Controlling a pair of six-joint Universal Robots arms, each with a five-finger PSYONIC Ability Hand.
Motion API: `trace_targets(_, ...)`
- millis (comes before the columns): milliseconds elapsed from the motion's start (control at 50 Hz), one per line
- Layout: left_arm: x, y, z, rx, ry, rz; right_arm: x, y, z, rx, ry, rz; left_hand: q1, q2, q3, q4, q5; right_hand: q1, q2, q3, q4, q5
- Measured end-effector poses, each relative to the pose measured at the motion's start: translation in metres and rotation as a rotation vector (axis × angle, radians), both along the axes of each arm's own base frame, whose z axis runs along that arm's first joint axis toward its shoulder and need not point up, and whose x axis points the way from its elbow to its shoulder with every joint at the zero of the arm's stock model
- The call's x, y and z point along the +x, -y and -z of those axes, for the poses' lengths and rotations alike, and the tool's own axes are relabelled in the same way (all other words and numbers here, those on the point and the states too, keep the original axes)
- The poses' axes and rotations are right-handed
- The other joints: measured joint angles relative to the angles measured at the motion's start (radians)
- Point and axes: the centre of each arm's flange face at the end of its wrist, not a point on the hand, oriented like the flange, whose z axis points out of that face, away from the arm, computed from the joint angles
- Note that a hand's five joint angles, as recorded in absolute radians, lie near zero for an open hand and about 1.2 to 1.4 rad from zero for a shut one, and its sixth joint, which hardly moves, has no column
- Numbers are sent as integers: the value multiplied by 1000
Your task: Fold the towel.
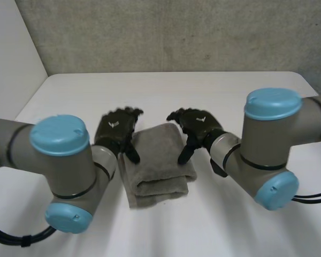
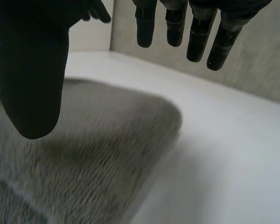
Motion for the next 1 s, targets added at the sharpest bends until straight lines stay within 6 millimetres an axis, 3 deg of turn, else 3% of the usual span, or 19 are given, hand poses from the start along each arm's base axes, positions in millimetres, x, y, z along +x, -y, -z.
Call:
trace_targets(40, 1, 0, 22, 86, 18, 0, 6, 4, 20, 40, -19, -34, 0, 0, 0, 0, 2, 0, 0, 0, 0, 0)
trace_targets(200, 14, 1, 47, 178, 68, -32, 14, 9, 44, 66, -54, -65, -2, -2, -1, -1, 2, 0, 0, 0, 0, -1)
trace_targets(280, 19, 2, 49, 193, 92, -41, 13, 11, 41, 50, -66, -65, -2, -2, -2, -2, 2, 0, 0, 0, 0, -4)
trace_targets(360, 23, 2, 41, 170, 129, -37, 8, 17, 17, -25, -74, -35, -2, -2, -2, -3, 2, 0, 0, 0, 0, -5)
trace_targets(440, 20, 2, 10, 79, 128, -20, -2, 21, -19, -122, -66, 37, -2, -4, -2, -4, 2, 0, 0, 0, 0, -5)
trace_targets(520, 17, 2, -34, -38, 87, -14, -17, 26, -61, -222, -41, 140, -2, -4, -2, -4, 2, 0, 0, 0, 0, -5)
trace_targets(540, 18, 1, -50, -75, 68, -15, -21, 26, -68, -240, -34, 159, -2, -4, -2, -4, 2, 0, 0, 0, 0, -5)
trace_targets(560, 18, 1, -50, -75, 68, -15, -21, 26, -68, -240, -34, 159, -2, -4, -2, -4, 2, 0, 0, 0, 0, -5)
trace_targets(600, 20, -1, -84, -149, 27, -21, -36, 29, -99, -313, -3, 241, -2, -4, -2, -4, 2, 0, 0, 0, 0, -5)
trace_targets(640, 24, -2, -108, -195, -1, -31, -45, 28, -116, -354, 14, 280, -2, -4, -2, -4, 2, 0, 0, 0, 0, -5)
trace_targets(660, 24, -2, -108, -195, -1, -31, -45, 28, -116, -354, 14, 280, -2, -4, -2, -4, 2, 0, 0, 0, 0, -5)
trace_targets(680, 30, -3, -130, -228, -21, -44, -53, 28, -128, -383, 25, 306, -2, -4, -2, -4, 2, 0, 0, 0, 0, -5)
trace_targets(720, 39, -3, -152, -251, -35, -68, -69, 26, -149, -437, 37, 351, -2, -4, -2, -4, 2, 0, 0, 0, 0, -5)
trace_targets(900, 65, 0, -186, -249, -49, -128, -88, 23, -162, -472, 29, 387, -7, -9, -8, -8, 0, 0, 0, 0, 0, -5)
trace_targets(1000, 68, 0, -186, -233, -65, -131, -88, 22, -161, -465, 29, 383, -9, -11, -11, -11, 0, 0, 0, 0, 0, -5)
